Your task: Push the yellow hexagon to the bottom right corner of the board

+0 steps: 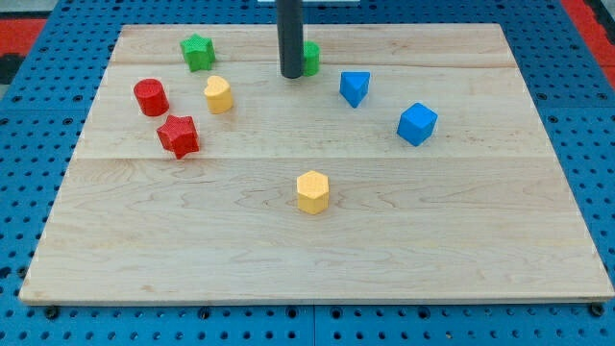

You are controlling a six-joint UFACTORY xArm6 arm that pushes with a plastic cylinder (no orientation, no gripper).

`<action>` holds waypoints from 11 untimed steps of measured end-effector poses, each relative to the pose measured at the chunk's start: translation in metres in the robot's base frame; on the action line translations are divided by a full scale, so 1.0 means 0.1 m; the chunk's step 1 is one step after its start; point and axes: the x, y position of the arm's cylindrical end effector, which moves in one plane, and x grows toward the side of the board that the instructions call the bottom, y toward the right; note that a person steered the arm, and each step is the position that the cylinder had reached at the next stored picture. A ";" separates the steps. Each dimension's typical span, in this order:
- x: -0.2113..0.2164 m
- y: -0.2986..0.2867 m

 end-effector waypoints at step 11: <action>2.72 2.08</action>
